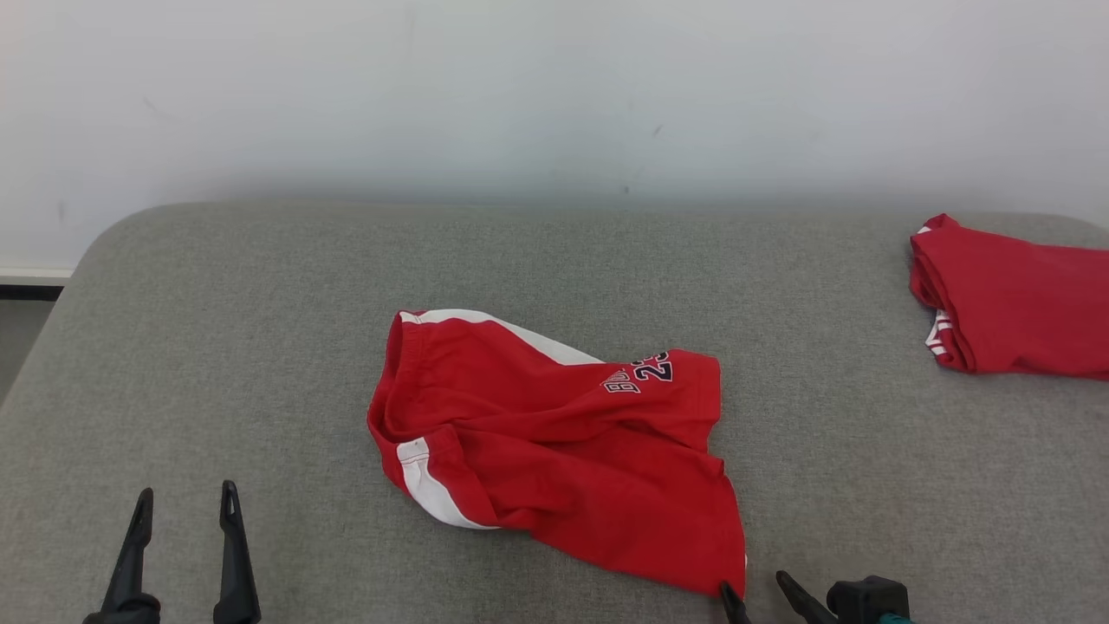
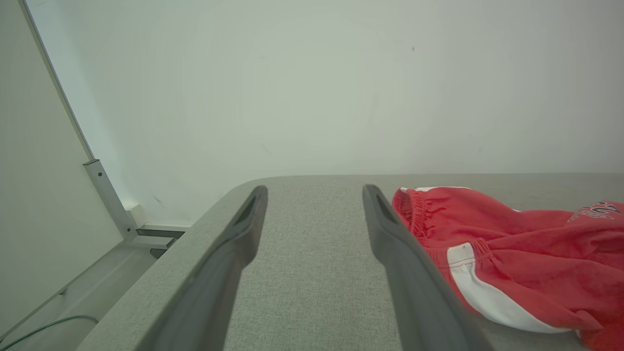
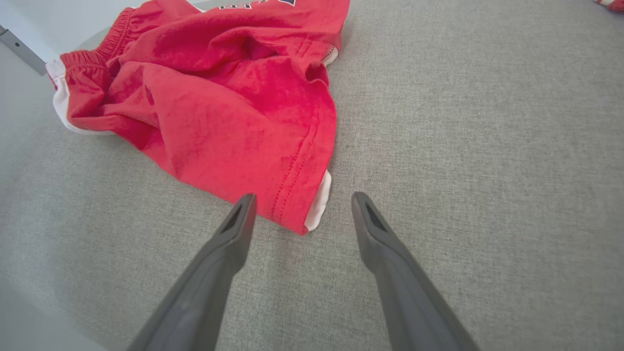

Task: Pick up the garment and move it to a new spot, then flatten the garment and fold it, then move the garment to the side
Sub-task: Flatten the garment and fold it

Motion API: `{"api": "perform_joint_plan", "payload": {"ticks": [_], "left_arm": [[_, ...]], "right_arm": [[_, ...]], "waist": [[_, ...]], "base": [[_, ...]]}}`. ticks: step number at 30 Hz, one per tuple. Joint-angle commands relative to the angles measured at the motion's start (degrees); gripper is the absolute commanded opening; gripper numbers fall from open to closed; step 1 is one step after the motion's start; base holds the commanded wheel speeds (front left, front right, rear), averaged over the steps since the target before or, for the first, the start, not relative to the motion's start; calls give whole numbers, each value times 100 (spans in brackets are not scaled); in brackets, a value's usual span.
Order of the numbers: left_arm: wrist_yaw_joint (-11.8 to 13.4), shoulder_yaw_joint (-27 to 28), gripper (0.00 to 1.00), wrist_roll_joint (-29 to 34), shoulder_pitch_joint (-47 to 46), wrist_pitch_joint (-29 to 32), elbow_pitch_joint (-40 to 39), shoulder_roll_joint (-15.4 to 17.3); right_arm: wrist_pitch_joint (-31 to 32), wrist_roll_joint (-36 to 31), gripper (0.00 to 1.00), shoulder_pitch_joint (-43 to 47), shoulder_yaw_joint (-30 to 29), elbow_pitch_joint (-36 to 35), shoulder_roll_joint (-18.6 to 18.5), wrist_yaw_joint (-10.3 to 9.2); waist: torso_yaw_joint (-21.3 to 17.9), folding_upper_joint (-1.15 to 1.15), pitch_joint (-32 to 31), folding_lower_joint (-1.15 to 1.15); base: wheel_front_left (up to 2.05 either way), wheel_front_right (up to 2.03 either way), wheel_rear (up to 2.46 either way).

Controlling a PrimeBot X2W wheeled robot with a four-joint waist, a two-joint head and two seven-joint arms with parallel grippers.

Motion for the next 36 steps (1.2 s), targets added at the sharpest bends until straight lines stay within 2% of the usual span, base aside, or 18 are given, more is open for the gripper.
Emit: {"api": "perform_joint_plan", "payload": {"ticks": [1,6,7,9,10,11,12,17,21,28,32,36], "left_arm": [[-30,26,100,25,-45,-17,12,-31],[-140,40,100,87,-142,-17,54,-99],[-143,47,100,100,-151,-17,74,-113],[-193,47,100,108,-175,-17,96,-155],[-192,51,100,118,-181,-17,117,-169],[-214,52,100,134,-193,-17,121,-185],[-235,55,100,136,-212,-17,124,-205],[-287,107,100,168,-162,-17,178,-264],[-358,158,100,146,-85,-17,232,-332],[-471,150,100,212,-68,-17,264,-478],[-525,174,100,250,-90,-17,289,-532],[-592,146,100,287,-117,-17,331,-579]], "right_arm": [[-56,33,100,-82,-7,42,-2,-16],[-208,56,100,-398,33,563,8,-16],[-246,90,97,-478,47,704,11,-16],[-308,94,71,-608,99,981,-2,-16],[-382,142,36,-699,118,1099,-2,-16],[-437,158,5,-770,137,1225,-4,-16],[-486,171,0,-826,164,1363,-17,-16],[-893,289,0,-1010,261,1662,-86,-16],[-1092,341,0,-847,265,1470,-311,-16],[-826,548,0,-255,156,402,-730,-16],[-493,766,0,-7,210,-246,-784,-16],[-272,933,0,-50,370,-583,-827,-16]], "waist": [[25,0,19,0],[131,0,84,0],[147,0,88,0],[190,0,102,0],[198,0,107,0],[204,0,116,0],[210,0,122,0],[141,0,71,0],[-6,0,-3,0],[-231,0,-68,0],[-259,0,-87,0],[-181,0,-127,0]], "base": [[0,0,0],[0,0,0],[0,0,0],[0,0,0],[0,0,0],[0,0,0],[0,0,0],[0,0,0],[0,0,0],[0,0,0],[0,0,0],[0,0,0]]}}
